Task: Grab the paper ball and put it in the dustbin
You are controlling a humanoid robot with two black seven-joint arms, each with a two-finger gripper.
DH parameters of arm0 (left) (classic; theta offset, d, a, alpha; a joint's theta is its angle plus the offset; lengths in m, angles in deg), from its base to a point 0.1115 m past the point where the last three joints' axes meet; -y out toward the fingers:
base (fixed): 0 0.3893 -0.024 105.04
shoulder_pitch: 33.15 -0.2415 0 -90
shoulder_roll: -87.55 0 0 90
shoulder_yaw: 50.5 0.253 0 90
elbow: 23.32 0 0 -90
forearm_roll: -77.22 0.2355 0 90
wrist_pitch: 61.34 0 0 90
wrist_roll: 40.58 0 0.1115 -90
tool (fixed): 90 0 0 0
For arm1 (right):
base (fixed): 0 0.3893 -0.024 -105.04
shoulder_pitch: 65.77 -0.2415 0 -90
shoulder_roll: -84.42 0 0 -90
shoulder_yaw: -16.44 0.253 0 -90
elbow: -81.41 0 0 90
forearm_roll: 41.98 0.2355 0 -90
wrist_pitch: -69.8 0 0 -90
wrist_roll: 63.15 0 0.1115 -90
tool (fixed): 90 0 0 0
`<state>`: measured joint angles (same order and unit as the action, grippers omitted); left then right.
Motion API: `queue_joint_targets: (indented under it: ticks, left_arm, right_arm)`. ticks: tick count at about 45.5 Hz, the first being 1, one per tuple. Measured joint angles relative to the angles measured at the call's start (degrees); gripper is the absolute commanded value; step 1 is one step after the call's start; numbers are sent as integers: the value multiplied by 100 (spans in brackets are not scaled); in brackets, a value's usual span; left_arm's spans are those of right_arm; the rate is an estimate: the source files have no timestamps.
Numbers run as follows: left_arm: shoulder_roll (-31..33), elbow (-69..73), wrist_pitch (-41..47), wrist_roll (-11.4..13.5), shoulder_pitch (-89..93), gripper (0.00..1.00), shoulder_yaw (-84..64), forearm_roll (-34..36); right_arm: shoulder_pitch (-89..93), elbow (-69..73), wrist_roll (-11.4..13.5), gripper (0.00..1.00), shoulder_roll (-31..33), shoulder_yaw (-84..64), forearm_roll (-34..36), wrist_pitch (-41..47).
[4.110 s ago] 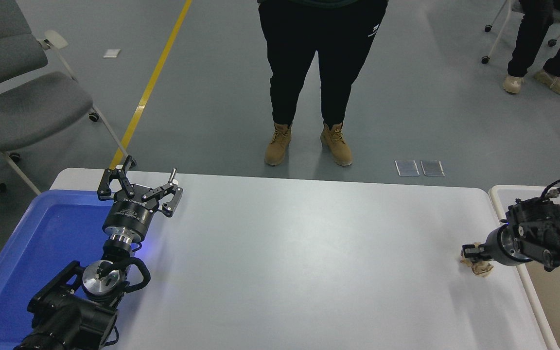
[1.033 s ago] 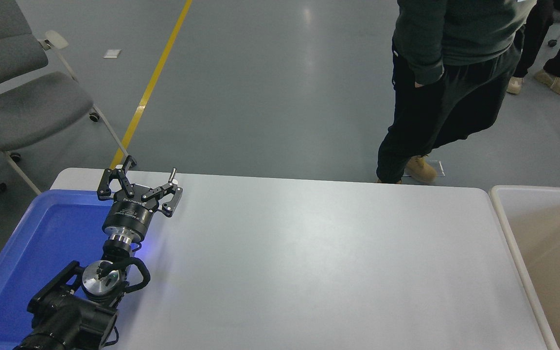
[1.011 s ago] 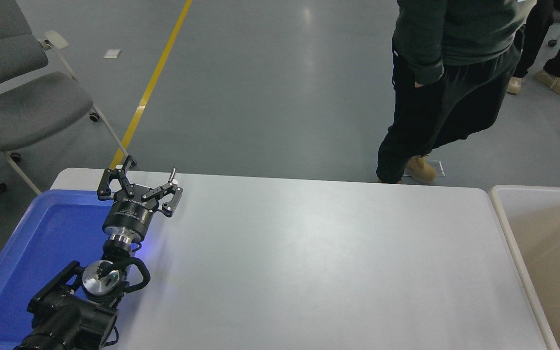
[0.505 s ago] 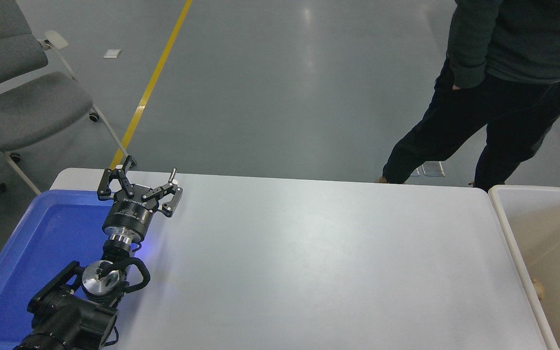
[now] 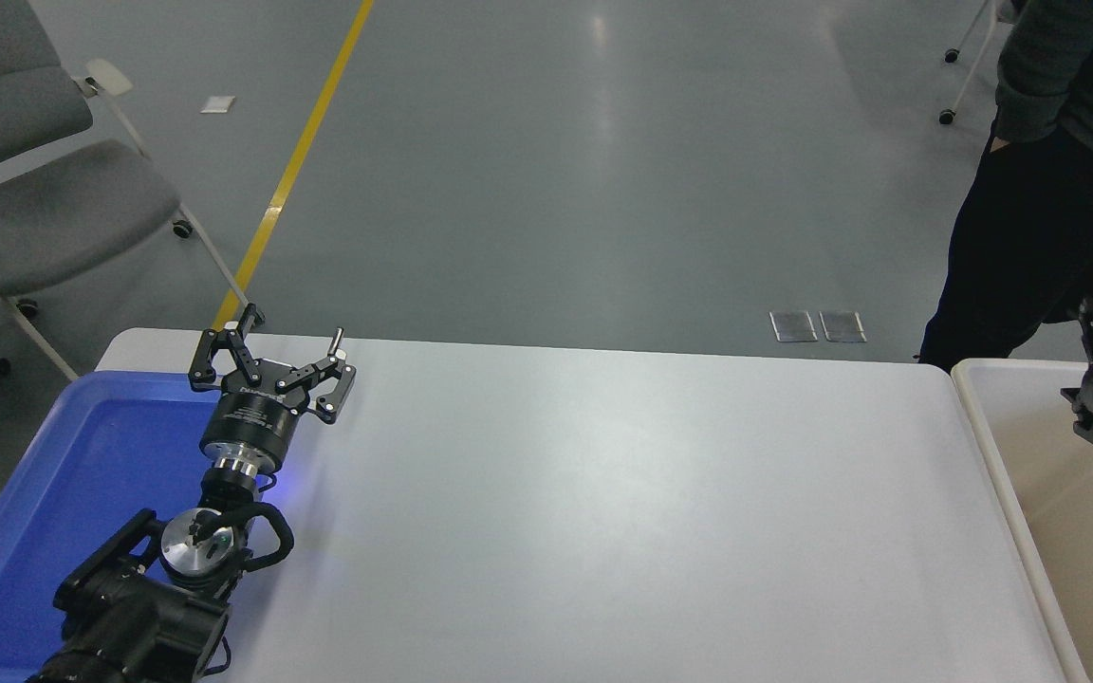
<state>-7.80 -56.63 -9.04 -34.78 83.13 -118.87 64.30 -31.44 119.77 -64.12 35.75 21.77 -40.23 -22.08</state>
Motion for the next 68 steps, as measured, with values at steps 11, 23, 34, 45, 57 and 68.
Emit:
queue_joint_targets:
  ticks: [11,23,34,45,57,68]
  left_arm:
    - [-1,0,0,-1,0,99,0,0]
    - [-2,0,0,-5,1,99,0,0]
    - [-1,0,-1,-4,1,99,0,0]
    - [-1,0,-2,-3,0,99,0,0]
    - [-1,0,-3,-1,0,99,0,1]
    - [-1,0,-4,-1,1,99,0,0]
  right_arm:
    - [-811,739,1,100,274,45,-64,79]
    - [-681,1273,0,100,233,1210,374,243]
    - [35,1337,0,100,-390,2948,873,314]
    - [776,1138,2,100,-1119,4031,1040,457]
    - [1515,680,0,100,-1614,4637,1096,949]
    - [1915,28,0,100,-1904,4812,1128,1510]
